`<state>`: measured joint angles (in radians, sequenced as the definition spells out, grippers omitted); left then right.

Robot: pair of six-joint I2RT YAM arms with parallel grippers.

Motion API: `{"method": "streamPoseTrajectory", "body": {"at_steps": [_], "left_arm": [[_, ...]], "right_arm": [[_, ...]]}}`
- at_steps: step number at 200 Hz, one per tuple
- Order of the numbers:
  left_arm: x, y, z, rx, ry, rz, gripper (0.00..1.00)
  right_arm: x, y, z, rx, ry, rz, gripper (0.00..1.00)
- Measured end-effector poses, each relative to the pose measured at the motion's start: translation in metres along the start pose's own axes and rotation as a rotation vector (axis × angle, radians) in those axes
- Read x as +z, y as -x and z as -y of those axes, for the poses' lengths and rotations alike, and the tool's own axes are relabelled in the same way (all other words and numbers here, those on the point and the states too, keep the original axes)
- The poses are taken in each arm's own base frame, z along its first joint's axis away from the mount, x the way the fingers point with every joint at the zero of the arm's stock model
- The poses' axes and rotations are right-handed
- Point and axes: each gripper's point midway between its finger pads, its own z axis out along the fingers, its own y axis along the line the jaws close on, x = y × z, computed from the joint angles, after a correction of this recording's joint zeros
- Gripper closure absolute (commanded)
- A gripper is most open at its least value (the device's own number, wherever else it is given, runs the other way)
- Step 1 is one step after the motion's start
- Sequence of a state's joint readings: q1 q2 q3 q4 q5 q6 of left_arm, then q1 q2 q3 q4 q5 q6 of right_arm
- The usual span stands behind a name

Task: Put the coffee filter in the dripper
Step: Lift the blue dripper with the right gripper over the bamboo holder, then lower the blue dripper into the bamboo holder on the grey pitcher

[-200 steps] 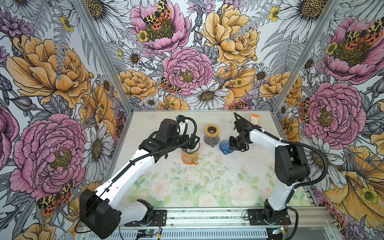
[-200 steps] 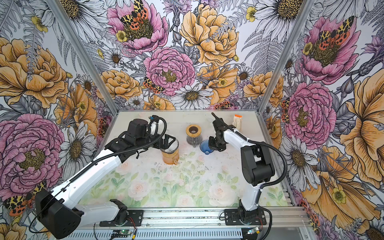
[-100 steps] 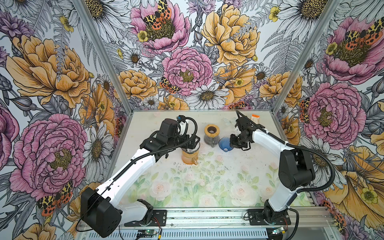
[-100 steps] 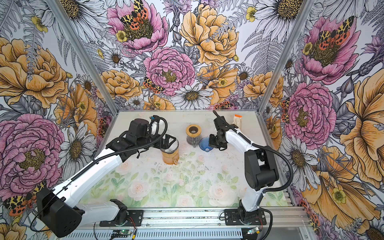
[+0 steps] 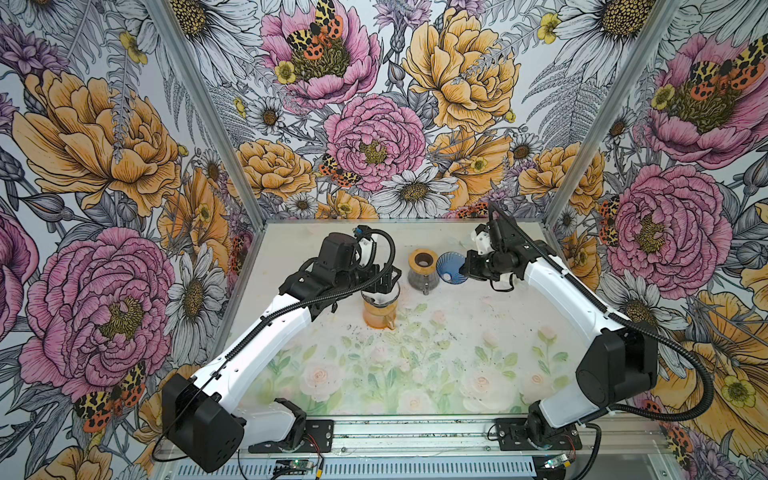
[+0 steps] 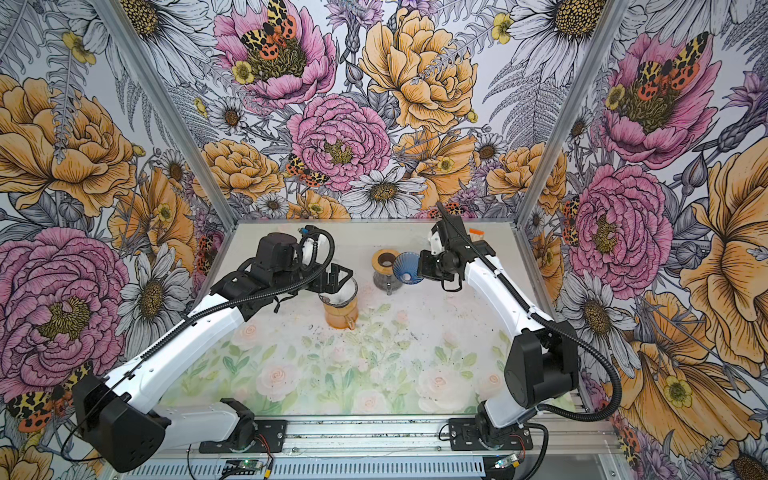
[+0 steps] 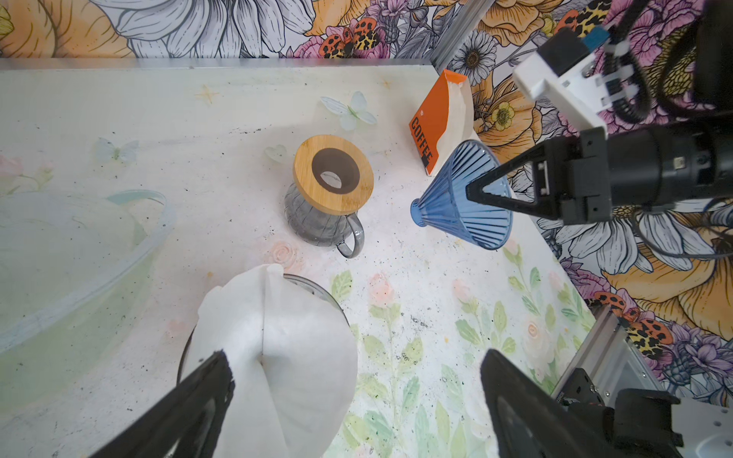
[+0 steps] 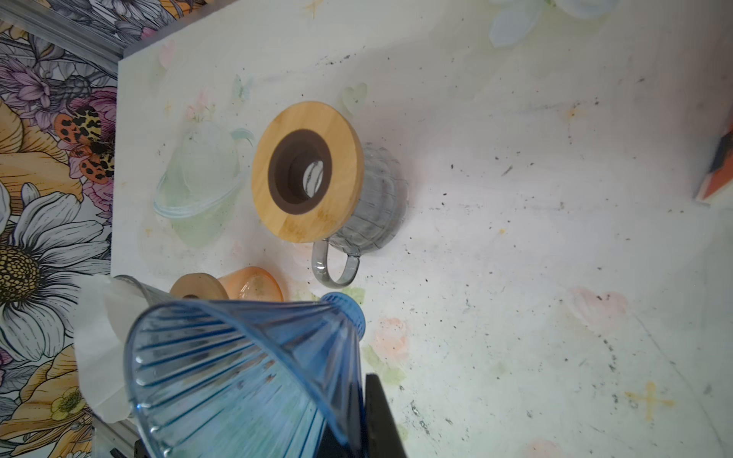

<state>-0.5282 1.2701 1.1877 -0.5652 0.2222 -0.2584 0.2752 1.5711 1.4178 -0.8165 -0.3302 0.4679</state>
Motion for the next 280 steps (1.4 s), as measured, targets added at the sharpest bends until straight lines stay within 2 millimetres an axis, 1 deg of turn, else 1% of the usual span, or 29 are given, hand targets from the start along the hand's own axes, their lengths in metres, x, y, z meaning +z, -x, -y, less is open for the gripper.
{"method": "streamPoseTrajectory", "body": {"at_steps": [16, 30, 43, 61, 93, 121, 149, 205, 241, 280], "left_arm": [[0.001, 0.000, -0.001, 0.000, 0.003, -0.001, 0.01], [0.001, 0.000, -0.001, -0.001, 0.005, 0.000, 0.01], [0.001, 0.000, -0.001, -0.001, 0.006, 0.000, 0.01], [0.001, 0.000, -0.001, -0.002, 0.006, 0.000, 0.01], [0.001, 0.000, -0.001, -0.003, 0.006, 0.000, 0.01], [0.000, 0.000, -0.002, -0.004, 0.007, 0.001, 0.01], [0.000, 0.000, -0.003, -0.006, 0.009, 0.002, 0.01], [0.001, 0.000, -0.005, -0.010, 0.015, 0.001, 0.01], [0.000, 0.001, -0.008, -0.013, 0.019, 0.002, 0.01], [0.001, 0.000, -0.009, -0.015, 0.021, 0.000, 0.01]], "right_arm": [[-0.007, 0.020, -0.017, -0.032, 0.030, 0.038, 1.00], [-0.009, 0.036, -0.030, -0.054, 0.047, 0.063, 1.00], [-0.005, 0.048, -0.038, -0.070, 0.054, 0.072, 1.00], [0.009, 0.055, -0.041, -0.077, 0.050, 0.056, 1.00], [0.040, 0.056, -0.038, -0.069, 0.024, -0.003, 1.00], [0.057, 0.058, -0.032, -0.062, 0.000, -0.028, 1.00], [0.065, 0.063, -0.030, -0.060, -0.010, -0.029, 1.00], [0.076, 0.059, -0.021, -0.052, -0.045, -0.050, 1.00], [0.089, 0.053, -0.017, -0.048, -0.056, -0.077, 0.94], [0.093, 0.046, -0.013, -0.041, -0.078, -0.105, 0.92]]}}
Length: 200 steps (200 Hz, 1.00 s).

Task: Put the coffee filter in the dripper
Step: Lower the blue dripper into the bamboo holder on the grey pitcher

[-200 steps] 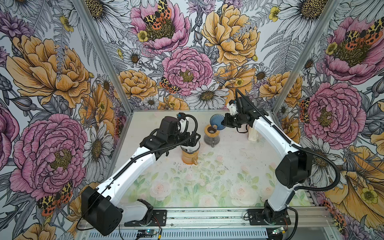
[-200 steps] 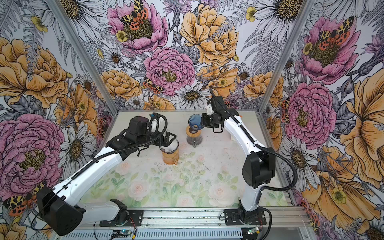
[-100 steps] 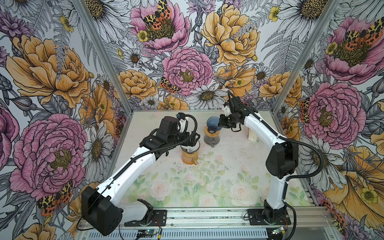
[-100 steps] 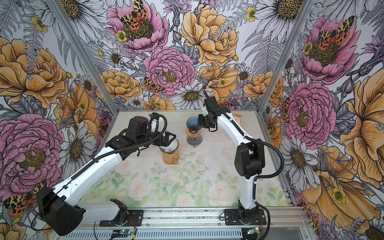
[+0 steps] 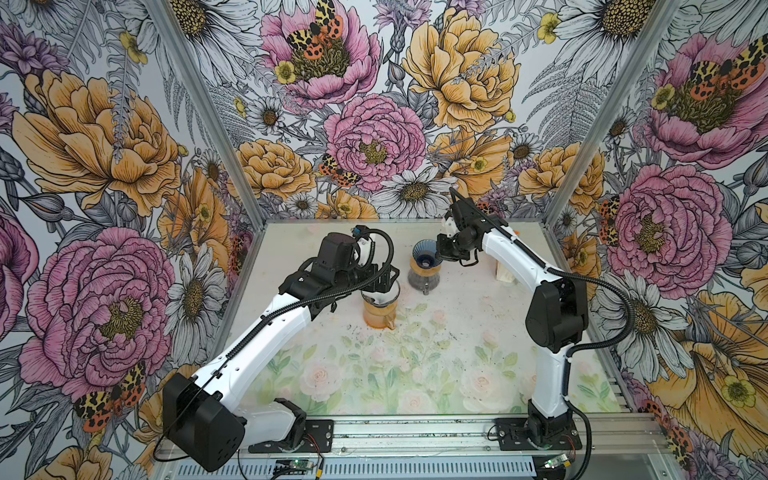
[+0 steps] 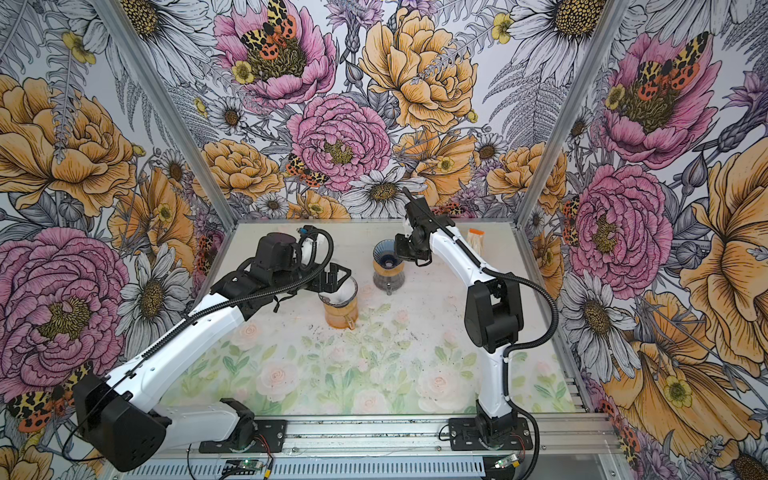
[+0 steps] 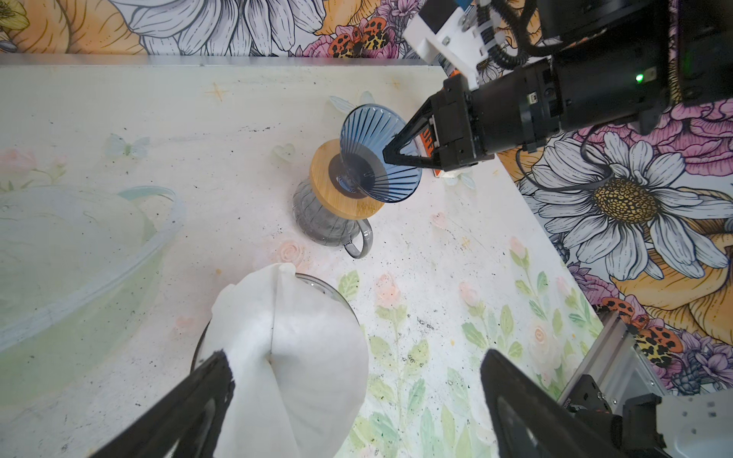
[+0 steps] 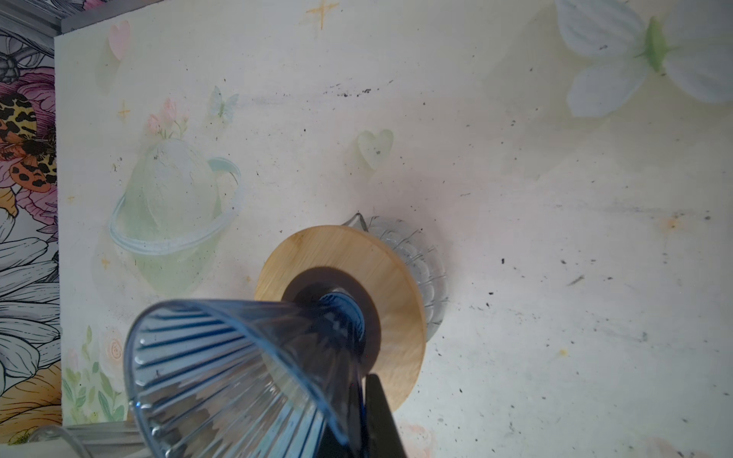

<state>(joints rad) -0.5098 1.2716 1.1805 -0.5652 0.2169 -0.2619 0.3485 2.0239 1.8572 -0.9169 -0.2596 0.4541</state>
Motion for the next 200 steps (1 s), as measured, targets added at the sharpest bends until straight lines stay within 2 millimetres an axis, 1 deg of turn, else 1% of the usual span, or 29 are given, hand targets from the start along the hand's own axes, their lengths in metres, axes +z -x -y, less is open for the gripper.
{"method": "streamPoseTrajectory", "body": {"at_steps": [58, 81, 125, 159, 200], "left_arm": [[0.000, 0.000, -0.002, -0.003, 0.003, 0.000, 0.01], [0.000, 0.000, -0.001, -0.002, -0.001, -0.001, 0.01], [0.001, -0.002, 0.001, -0.003, -0.016, -0.009, 0.01], [0.008, -0.004, 0.003, -0.008, -0.029, -0.035, 0.01], [0.015, 0.003, 0.010, 0.001, -0.045, -0.041, 0.01]], "right_arm": [[-0.003, -0.016, 0.005, 0.008, -0.036, -0.061, 0.90], [-0.008, -0.024, 0.007, 0.006, -0.049, -0.091, 0.89], [-0.021, -0.053, 0.016, 0.009, -0.075, -0.148, 0.88], [-0.033, -0.076, 0.023, 0.019, -0.090, -0.185, 0.88], [-0.044, -0.092, 0.032, 0.039, -0.098, -0.205, 0.88]]}}
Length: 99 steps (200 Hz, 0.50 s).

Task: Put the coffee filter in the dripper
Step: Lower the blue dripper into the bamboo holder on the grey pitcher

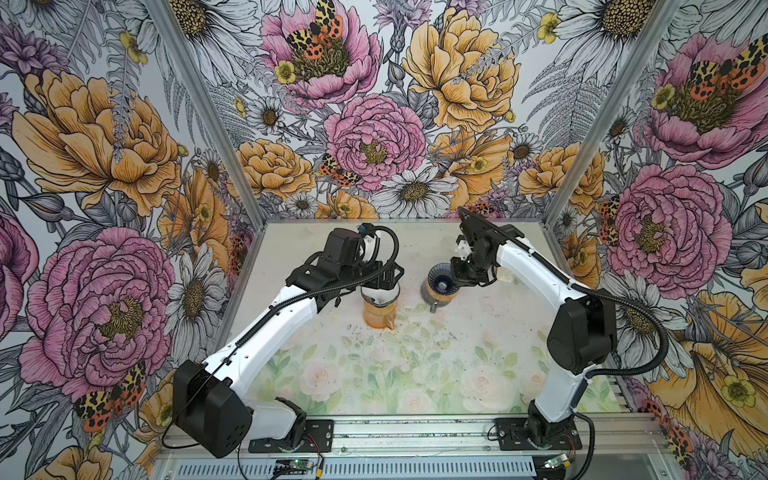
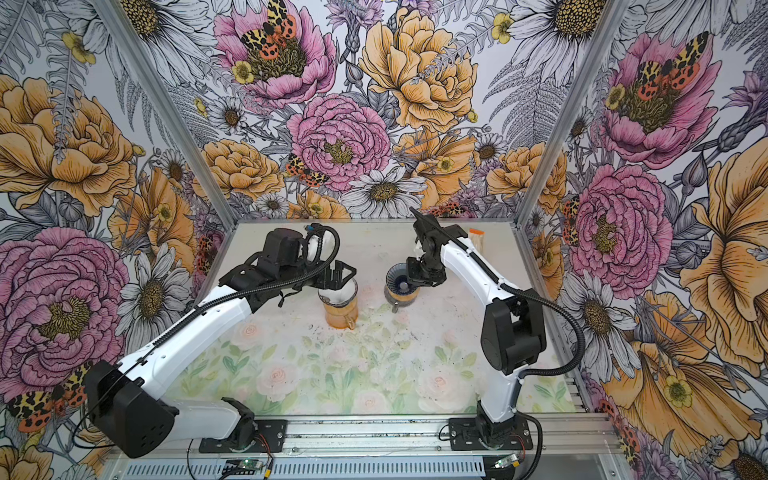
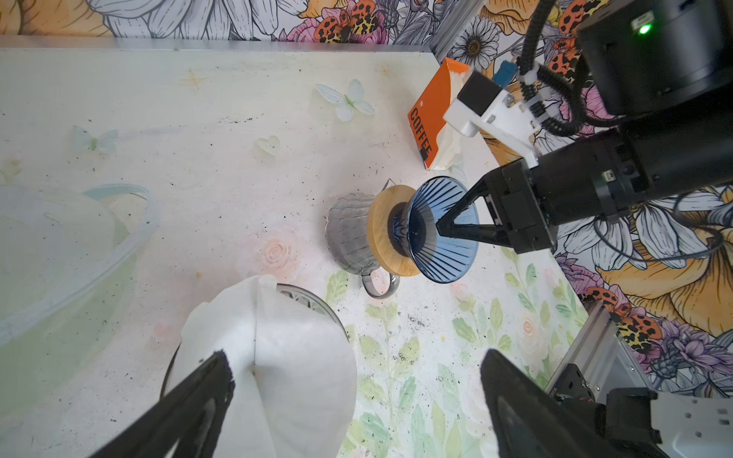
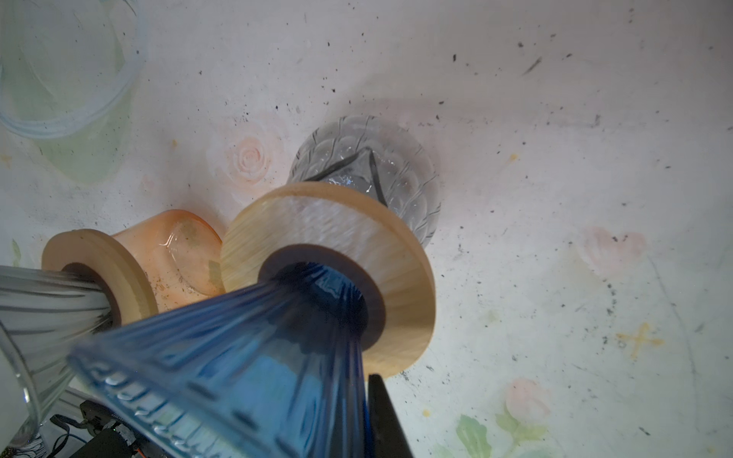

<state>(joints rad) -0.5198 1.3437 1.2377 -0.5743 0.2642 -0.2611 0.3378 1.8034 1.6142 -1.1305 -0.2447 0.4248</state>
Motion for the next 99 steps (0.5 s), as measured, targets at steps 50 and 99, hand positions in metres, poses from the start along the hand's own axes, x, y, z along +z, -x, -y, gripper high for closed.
{"method": "streamPoseTrajectory", "body": {"at_steps": [50, 99], "left_arm": [[0.005, 0.001, 0.004, 0.003, -0.013, -0.012, 0.01], [0.012, -0.001, 0.003, -0.002, -0.011, -0.031, 0.01]], "right_arm": [[-0.004, 0.000, 0.008, 0.021, -0.002, 0.001, 0.88], [-0.006, 0.020, 0.001, 0.014, 0.008, 0.031, 0.80]]}}
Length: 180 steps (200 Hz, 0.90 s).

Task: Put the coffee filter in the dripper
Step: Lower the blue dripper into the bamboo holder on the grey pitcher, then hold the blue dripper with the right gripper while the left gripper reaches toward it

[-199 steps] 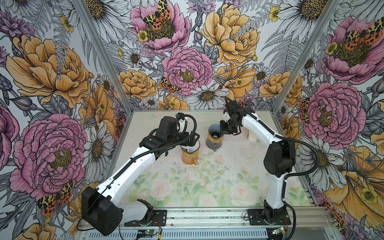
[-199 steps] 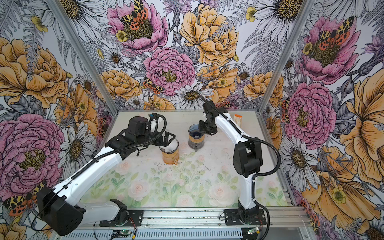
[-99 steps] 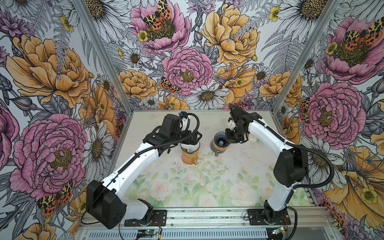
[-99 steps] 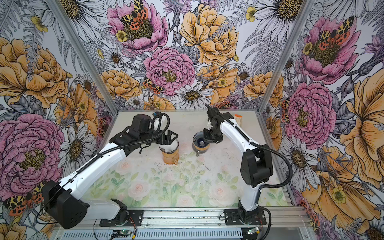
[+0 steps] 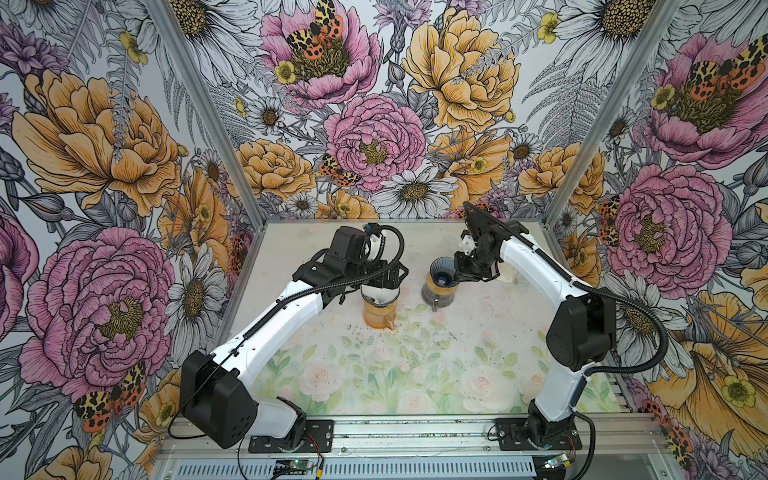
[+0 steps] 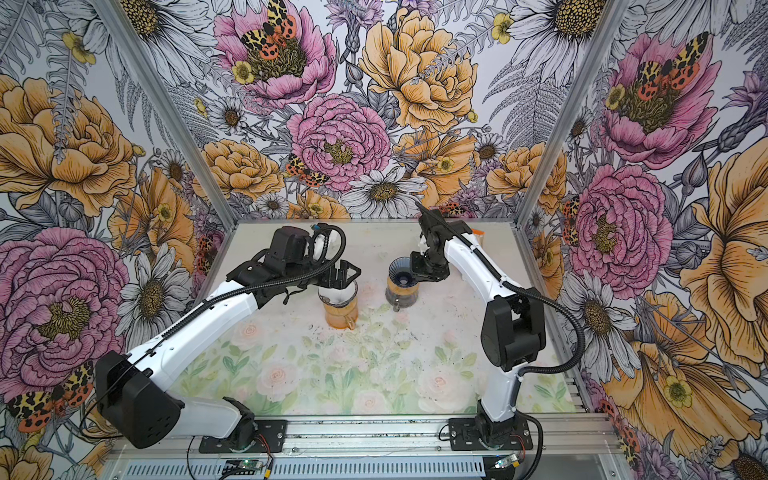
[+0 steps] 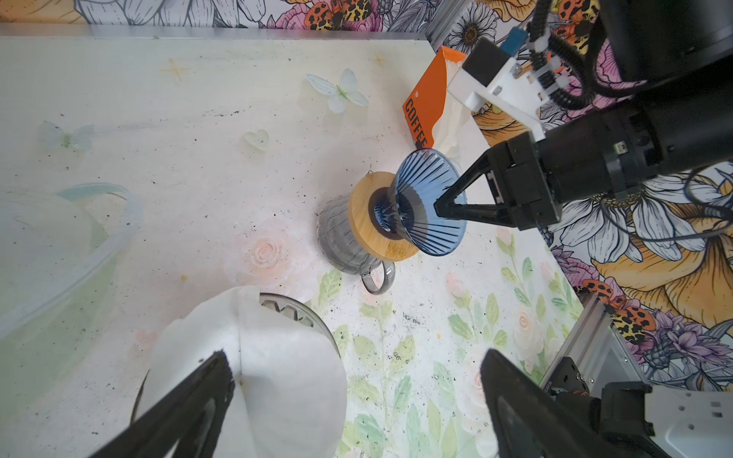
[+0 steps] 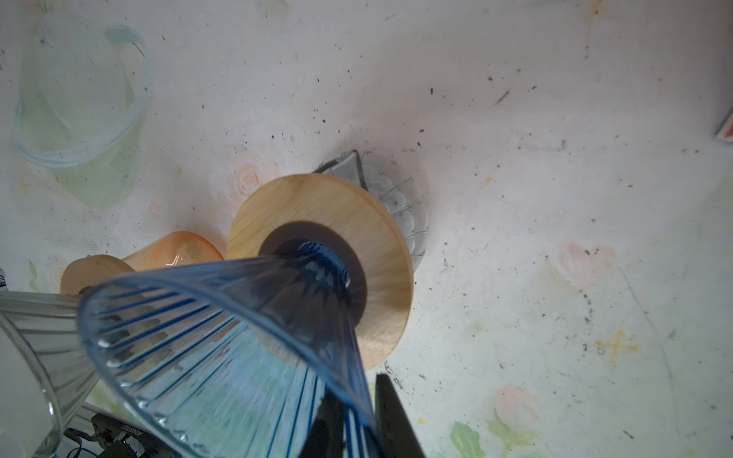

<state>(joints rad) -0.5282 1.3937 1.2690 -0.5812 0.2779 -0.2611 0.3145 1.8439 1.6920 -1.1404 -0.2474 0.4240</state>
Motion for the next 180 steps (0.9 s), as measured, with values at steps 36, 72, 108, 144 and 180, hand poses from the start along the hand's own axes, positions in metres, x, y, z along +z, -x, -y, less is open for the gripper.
{"method": "streamPoseTrajectory", "body": {"at_steps": [36, 72, 108, 144, 180], "left_arm": [[0.005, 0.005, 0.001, -0.001, -0.002, -0.006, 0.01], [0.004, 0.009, 0.003, 0.000, -0.004, -0.002, 0.01], [0.004, 0.007, 0.002, -0.002, 0.000, -0.013, 0.01], [0.004, 0.002, 0.000, -0.005, 0.006, -0.030, 0.02], [0.003, 0.003, 0.001, -0.005, 0.005, -0.030, 0.02]], "right_arm": [[0.009, 0.016, -0.005, -0.012, 0.006, 0.005, 0.76], [0.026, 0.019, -0.010, -0.034, 0.001, -0.022, 0.74], [0.028, 0.017, -0.010, -0.049, -0.005, -0.031, 0.74], [0.026, 0.007, -0.008, -0.095, -0.007, -0.079, 0.74], [0.025, 0.000, -0.005, -0.151, -0.025, -0.141, 0.75]]}}
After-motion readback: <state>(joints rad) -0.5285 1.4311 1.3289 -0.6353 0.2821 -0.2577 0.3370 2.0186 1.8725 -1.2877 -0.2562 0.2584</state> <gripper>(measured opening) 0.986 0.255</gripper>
